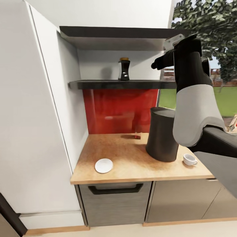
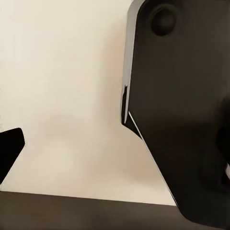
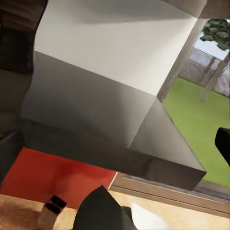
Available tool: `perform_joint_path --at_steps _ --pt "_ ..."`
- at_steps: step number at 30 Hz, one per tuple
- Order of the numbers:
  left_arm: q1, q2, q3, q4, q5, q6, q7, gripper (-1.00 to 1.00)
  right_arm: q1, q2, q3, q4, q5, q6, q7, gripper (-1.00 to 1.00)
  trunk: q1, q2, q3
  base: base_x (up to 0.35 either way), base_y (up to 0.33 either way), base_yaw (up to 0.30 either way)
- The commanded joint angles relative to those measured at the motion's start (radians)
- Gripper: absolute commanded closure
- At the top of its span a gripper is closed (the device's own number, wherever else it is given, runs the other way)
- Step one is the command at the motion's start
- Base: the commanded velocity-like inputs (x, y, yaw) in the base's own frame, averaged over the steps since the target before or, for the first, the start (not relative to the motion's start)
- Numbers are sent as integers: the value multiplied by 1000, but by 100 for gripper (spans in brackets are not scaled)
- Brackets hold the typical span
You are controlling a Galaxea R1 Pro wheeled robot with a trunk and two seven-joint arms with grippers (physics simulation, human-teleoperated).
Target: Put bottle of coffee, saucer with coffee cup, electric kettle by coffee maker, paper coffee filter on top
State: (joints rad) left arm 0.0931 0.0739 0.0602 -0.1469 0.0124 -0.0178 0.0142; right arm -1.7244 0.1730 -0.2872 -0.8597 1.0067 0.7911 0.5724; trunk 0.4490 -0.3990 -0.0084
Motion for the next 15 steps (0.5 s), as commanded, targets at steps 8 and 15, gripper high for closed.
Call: perform_joint_path --at_steps 8,15 --pt "1 -1 7 5 -3 -1 0 -100 -1 1 -6 -1 9 -1 10 -100 1 -1 -1 200 267 0" --pt "1 0 4 6 -4 -1 0 -100 0 1 -6 -2 10 -1 11 -100 1 -1 -1 15 320 0"
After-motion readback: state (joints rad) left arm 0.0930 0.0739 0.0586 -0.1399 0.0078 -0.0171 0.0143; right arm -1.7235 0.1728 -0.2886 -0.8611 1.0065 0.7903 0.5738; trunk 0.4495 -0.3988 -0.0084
